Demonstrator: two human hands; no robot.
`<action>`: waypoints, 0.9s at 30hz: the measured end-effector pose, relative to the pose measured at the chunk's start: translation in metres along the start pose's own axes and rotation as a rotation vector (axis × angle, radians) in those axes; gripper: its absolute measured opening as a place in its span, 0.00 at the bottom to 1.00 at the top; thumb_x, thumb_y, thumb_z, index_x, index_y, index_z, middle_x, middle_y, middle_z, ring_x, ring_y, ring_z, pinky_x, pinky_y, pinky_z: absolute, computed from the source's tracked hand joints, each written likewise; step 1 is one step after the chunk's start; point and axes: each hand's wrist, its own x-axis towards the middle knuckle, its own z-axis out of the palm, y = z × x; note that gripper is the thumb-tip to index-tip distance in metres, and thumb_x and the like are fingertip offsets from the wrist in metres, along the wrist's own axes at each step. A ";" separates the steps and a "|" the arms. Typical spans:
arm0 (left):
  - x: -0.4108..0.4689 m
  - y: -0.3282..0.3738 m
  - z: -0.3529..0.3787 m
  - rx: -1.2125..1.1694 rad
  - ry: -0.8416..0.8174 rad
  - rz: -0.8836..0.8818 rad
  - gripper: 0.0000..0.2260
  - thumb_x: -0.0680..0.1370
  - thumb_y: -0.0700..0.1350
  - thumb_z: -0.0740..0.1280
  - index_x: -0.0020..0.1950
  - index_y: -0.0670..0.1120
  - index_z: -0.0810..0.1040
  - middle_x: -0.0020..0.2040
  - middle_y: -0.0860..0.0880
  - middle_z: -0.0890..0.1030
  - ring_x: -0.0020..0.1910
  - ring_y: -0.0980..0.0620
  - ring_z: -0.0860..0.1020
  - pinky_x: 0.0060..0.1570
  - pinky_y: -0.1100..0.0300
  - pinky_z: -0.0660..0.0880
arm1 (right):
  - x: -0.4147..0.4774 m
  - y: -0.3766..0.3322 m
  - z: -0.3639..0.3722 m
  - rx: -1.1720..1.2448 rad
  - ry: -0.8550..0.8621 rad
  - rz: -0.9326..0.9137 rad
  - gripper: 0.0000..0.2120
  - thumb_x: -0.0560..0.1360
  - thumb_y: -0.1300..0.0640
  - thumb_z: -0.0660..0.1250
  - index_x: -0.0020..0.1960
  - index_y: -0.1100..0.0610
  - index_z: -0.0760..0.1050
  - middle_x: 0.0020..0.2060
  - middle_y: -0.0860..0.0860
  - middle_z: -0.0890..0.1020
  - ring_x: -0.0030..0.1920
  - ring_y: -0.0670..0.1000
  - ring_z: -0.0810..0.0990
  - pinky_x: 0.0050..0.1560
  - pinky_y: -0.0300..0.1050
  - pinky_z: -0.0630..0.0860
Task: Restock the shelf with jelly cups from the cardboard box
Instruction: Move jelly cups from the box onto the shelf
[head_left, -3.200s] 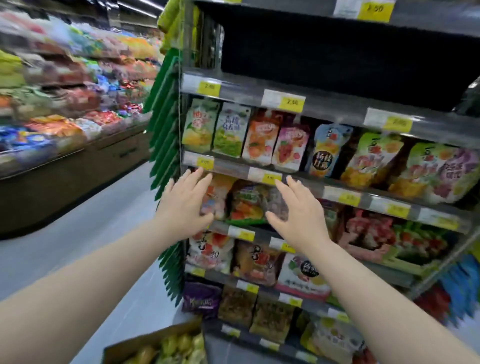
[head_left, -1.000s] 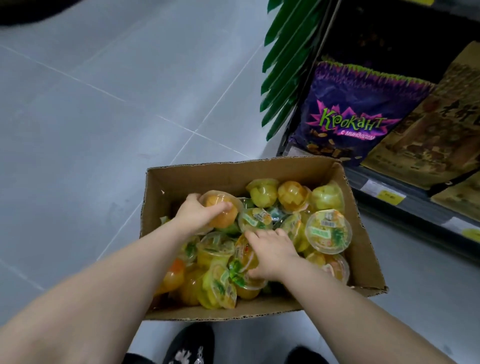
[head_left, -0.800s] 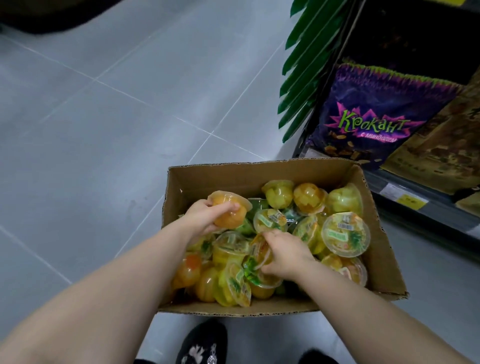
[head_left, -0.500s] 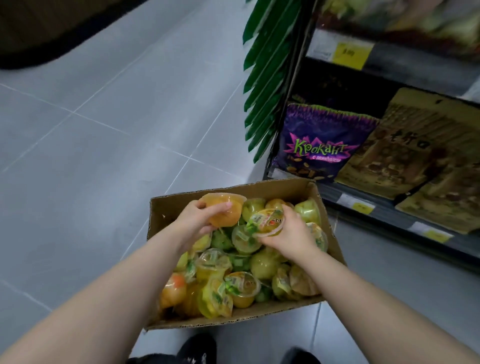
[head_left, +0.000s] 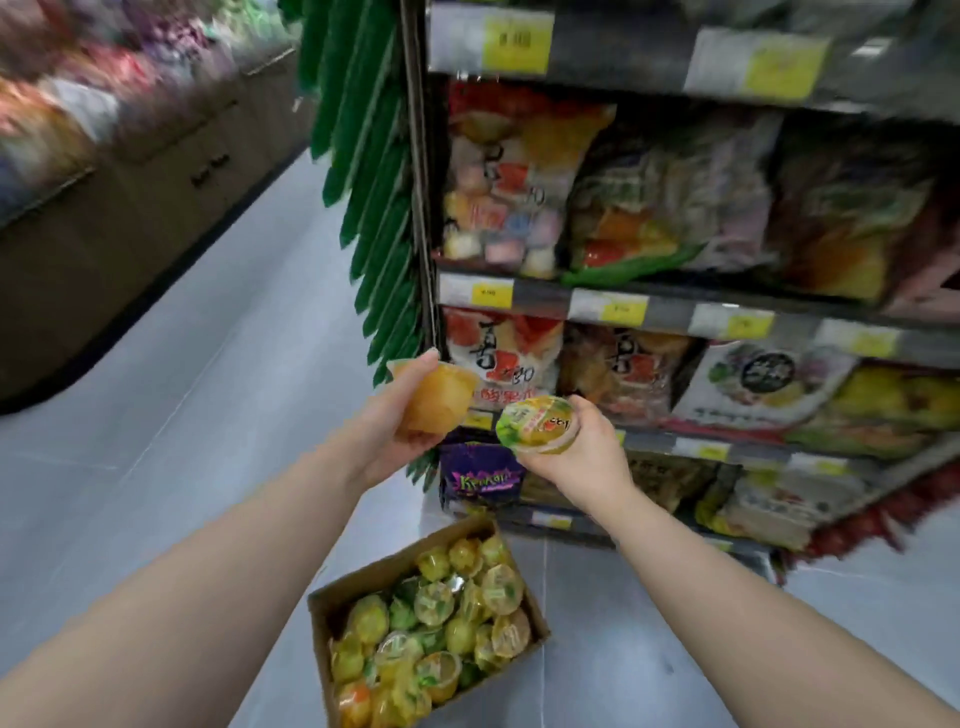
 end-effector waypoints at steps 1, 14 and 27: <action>-0.012 0.026 0.017 0.064 -0.030 0.035 0.22 0.67 0.58 0.71 0.55 0.48 0.76 0.50 0.46 0.79 0.44 0.51 0.77 0.40 0.59 0.74 | -0.007 -0.021 -0.025 -0.002 0.026 -0.010 0.45 0.65 0.46 0.78 0.75 0.55 0.59 0.69 0.52 0.67 0.69 0.53 0.67 0.63 0.44 0.67; -0.120 0.236 0.212 0.655 -0.072 0.577 0.49 0.47 0.64 0.81 0.64 0.49 0.72 0.56 0.47 0.81 0.51 0.48 0.81 0.43 0.55 0.79 | -0.061 -0.153 -0.303 0.161 0.413 -0.284 0.45 0.64 0.42 0.77 0.75 0.50 0.60 0.70 0.48 0.67 0.68 0.50 0.68 0.66 0.46 0.69; -0.186 0.280 0.392 0.602 0.012 0.954 0.49 0.48 0.68 0.78 0.65 0.50 0.74 0.58 0.49 0.79 0.55 0.50 0.79 0.58 0.50 0.76 | -0.072 -0.155 -0.494 0.240 0.661 -0.591 0.41 0.62 0.43 0.79 0.69 0.52 0.66 0.61 0.47 0.76 0.59 0.45 0.75 0.58 0.40 0.73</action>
